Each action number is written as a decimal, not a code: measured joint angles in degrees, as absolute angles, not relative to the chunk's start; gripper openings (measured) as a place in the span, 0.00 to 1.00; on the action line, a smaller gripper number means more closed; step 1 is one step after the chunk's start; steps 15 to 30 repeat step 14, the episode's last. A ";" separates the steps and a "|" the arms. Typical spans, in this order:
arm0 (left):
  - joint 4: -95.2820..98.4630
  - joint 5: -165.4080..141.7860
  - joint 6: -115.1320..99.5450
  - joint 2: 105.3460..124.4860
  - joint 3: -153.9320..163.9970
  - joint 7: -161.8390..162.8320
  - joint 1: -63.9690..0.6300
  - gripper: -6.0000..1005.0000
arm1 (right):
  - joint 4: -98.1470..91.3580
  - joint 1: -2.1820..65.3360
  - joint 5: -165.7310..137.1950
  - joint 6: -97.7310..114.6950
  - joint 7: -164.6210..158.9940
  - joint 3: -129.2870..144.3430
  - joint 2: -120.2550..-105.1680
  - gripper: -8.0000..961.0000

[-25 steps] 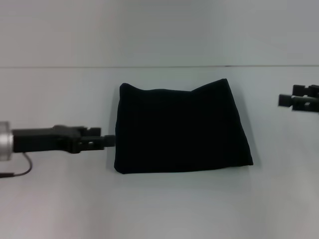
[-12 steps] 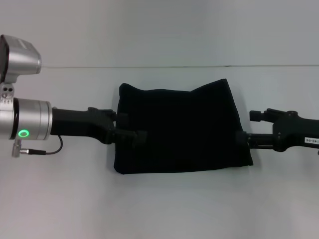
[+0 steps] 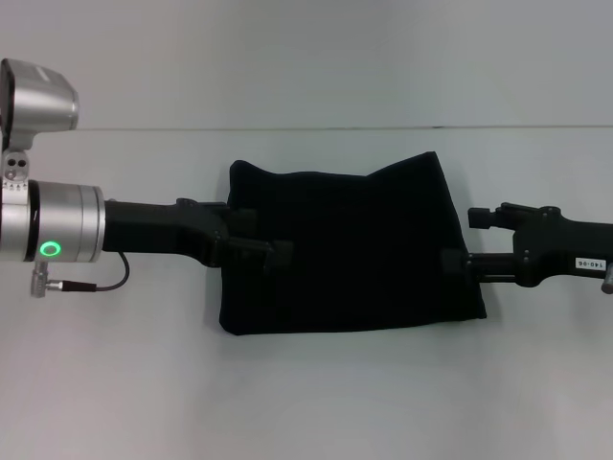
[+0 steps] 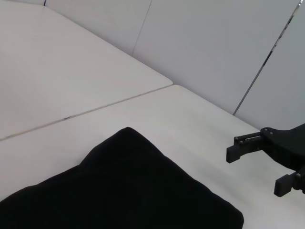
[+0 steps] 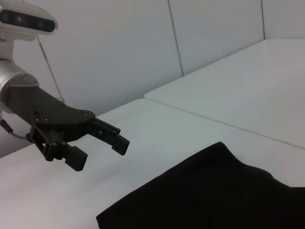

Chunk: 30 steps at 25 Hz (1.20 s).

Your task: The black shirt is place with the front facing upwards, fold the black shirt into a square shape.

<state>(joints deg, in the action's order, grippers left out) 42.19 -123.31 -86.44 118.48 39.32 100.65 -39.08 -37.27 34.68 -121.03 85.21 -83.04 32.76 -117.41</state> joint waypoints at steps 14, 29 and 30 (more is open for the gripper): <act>42.19 -123.14 -86.65 118.56 39.62 100.63 -38.65 0.94 | -37.26 35.24 -121.01 85.07 -83.19 32.79 -117.64 0.98; 42.19 -123.14 -86.65 118.56 39.62 100.63 -38.65 0.94 | -37.26 35.24 -121.01 85.07 -83.19 32.79 -117.64 0.98; 42.19 -123.14 -86.65 118.56 39.62 100.63 -38.65 0.94 | -37.26 35.24 -121.01 85.07 -83.19 32.79 -117.64 0.98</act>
